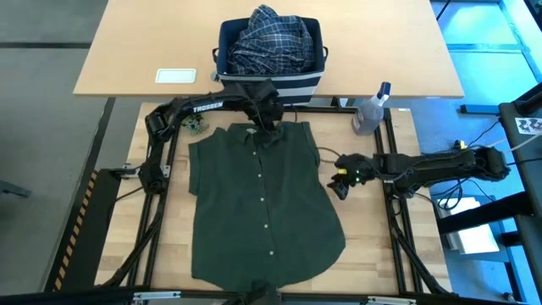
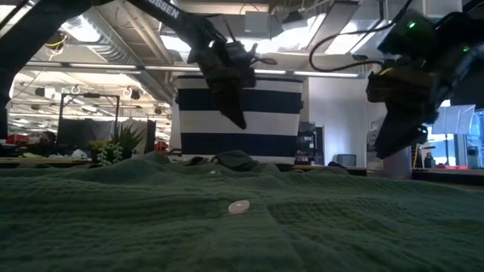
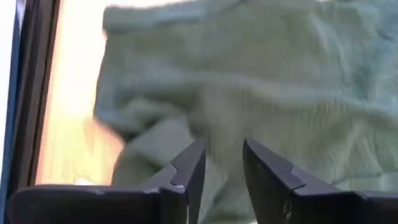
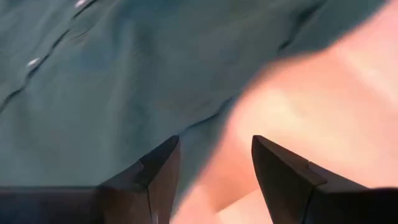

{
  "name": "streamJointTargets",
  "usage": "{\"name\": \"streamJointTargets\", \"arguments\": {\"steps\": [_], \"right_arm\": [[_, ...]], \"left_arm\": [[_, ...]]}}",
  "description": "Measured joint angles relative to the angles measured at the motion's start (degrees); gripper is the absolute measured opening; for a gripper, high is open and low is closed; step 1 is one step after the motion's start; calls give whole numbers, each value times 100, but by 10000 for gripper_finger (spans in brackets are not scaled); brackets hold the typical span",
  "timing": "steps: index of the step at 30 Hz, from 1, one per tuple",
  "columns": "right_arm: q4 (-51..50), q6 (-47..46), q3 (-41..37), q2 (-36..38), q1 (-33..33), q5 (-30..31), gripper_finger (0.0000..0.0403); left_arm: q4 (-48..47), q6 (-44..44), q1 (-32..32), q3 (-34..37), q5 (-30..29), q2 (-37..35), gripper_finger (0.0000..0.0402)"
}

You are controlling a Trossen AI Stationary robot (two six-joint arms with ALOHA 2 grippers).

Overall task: Fold Laundry from Bin
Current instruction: Fold the green polo shirt

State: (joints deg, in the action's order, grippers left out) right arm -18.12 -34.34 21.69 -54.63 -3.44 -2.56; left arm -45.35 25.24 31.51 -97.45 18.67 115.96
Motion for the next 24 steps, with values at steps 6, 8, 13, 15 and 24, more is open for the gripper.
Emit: {"name": "streamJointTargets", "arguments": {"steps": [6, 8, 13, 15, 24], "right_arm": [[-16, -1214, 2, -129, 1090, 193, 200], [13, -1603, 2, -305, 1380, 203, 200], [60, -2449, 2, -870, 1931, 95, 200], [124, -2725, 2, -1104, 2085, 1, 200], [898, -3137, 15, -1706, 2293, -157, 200]], "left_arm": [[561, 61, -167, 0, 57, 259, 132], [594, 44, -178, 0, 172, 327, 134], [535, 39, -285, 0, 239, 435, 135], [544, 39, -356, 0, 247, 433, 135], [543, 63, -779, 0, 247, 433, 135]]}}
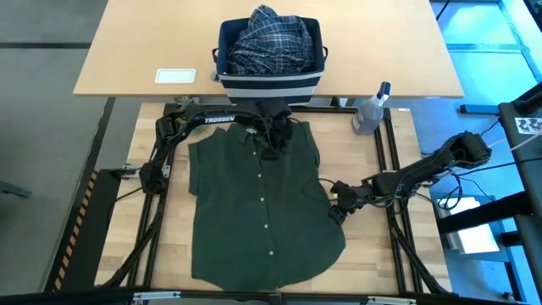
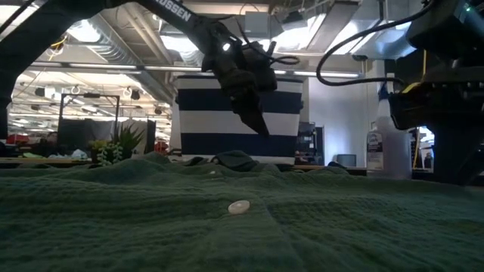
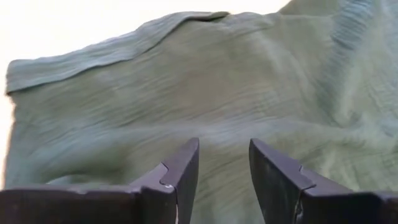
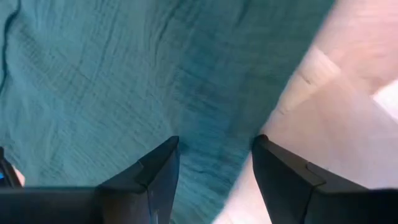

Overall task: Fold Laundry from Bin
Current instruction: Fold the green polo shirt

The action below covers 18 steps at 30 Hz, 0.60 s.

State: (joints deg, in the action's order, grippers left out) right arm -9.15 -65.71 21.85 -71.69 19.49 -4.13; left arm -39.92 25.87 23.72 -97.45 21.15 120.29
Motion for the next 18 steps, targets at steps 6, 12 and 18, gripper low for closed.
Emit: {"name": "streamJointTargets", "arguments": {"steps": [6, 12, 18], "right_arm": [[96, 291, -2, -90, 6, 68, 167], [181, 744, -22, -84, 4, 309, 47], [265, 791, -22, -88, 4, 391, 19]], "left_arm": [[0, 22, -285, 0, -1, 0, 135], [2, 24, -472, 0, -2, 0, 135], [245, 28, -602, 0, -6, 0, 135]]}}
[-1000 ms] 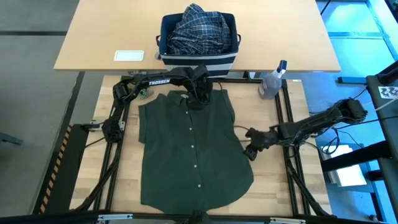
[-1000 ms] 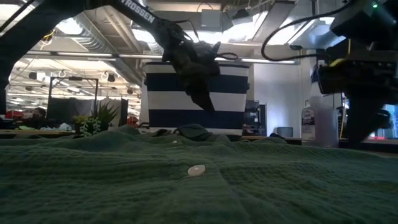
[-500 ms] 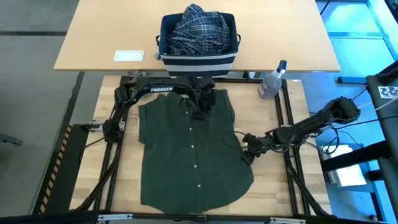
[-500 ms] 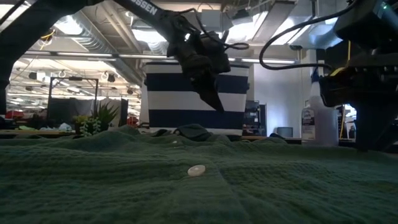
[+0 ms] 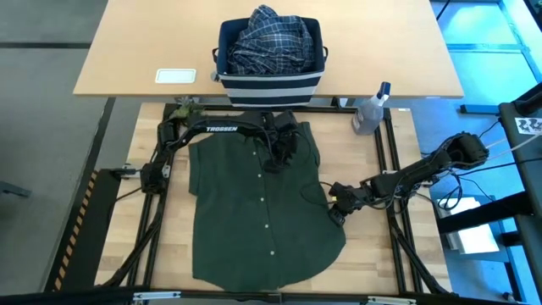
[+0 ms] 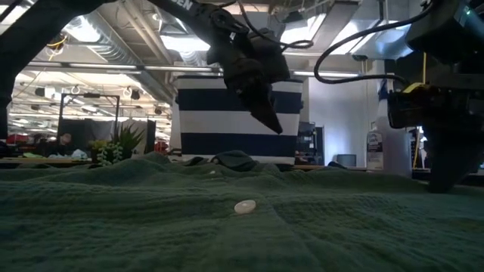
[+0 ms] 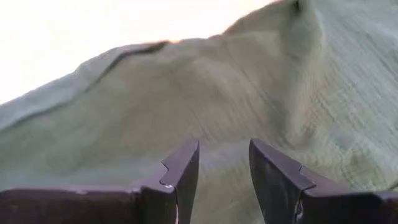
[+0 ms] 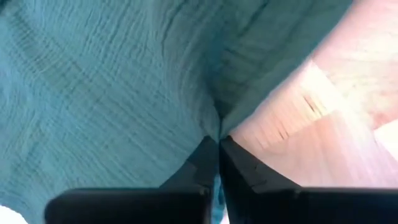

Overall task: Fold Laundry from Bin
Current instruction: Fold the green polo shirt

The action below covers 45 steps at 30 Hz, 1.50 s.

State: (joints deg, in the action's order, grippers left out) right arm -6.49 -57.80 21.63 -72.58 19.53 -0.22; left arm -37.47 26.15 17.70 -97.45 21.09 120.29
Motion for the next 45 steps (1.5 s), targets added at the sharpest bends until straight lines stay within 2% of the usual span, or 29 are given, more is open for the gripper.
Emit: {"name": "streamJointTargets", "arguments": {"steps": [10, 13, 17, 24, 35, 45], "right_arm": [[240, 475, 433, -180, 0, 28, 4], [233, 559, 488, -263, 0, 10, 4], [433, 559, 503, -366, 0, -81, 3], [702, 546, 503, -784, 0, -452, 2], [831, 555, 503, -905, 0, -613, 2], [830, 579, 501, -903, -4, -640, 2]], "left_arm": [[1411, 2, 85, -2, -184, 60, 135], [1447, -30, 240, -2, -155, 214, 135], [1173, -67, 466, 0, 77, 405, 135], [1178, -214, 815, 0, 18, 503, 141], [882, -647, 1251, 0, 36, 503, 211], [-181, -807, 1440, 0, -522, 501, 214]]}}
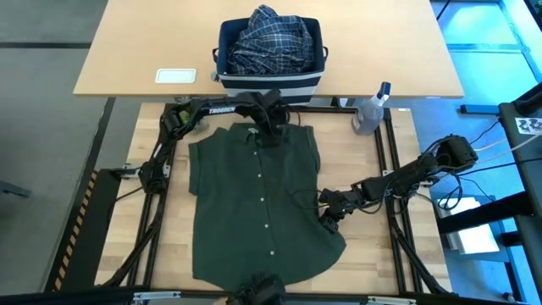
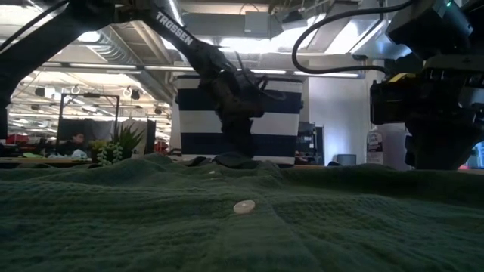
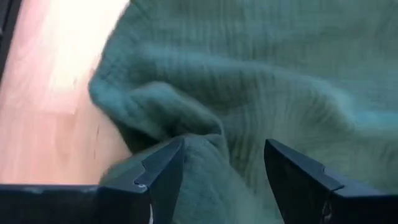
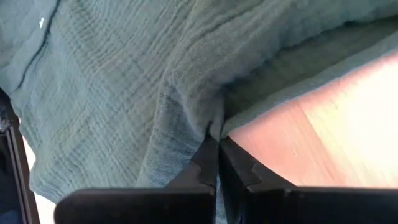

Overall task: Fold Laundry from Bin
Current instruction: Fold the green polo shirt

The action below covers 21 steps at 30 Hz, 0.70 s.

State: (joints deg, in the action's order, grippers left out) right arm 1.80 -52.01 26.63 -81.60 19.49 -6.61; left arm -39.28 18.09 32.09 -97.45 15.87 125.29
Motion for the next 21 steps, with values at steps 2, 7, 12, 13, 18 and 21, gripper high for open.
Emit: {"name": "streamJointTargets", "arguments": {"steps": [2, 7, 12, 13, 18, 21], "right_arm": [[11, 0, 0, 0, 0, 0, 1], [11, 2, 0, 0, 0, 0, 1], [13, -6, 0, 0, 0, -194, 1], [8, -4, 0, 0, 0, -285, 1], [-61, -46, 0, 2, 4, -592, 1], [-72, -65, 0, 2, 7, -662, 1]], "left_arm": [[3, -2, 23, 0, -143, 27, 214], [-221, -152, 155, 0, -230, 111, 213], [-1223, -251, 209, -2, -844, 104, 213], [-1456, -254, 231, -1, -882, 105, 213], [-2157, -236, 211, 196, -1010, 98, 213], [-2475, -243, 136, 371, -1085, 76, 213]]}}
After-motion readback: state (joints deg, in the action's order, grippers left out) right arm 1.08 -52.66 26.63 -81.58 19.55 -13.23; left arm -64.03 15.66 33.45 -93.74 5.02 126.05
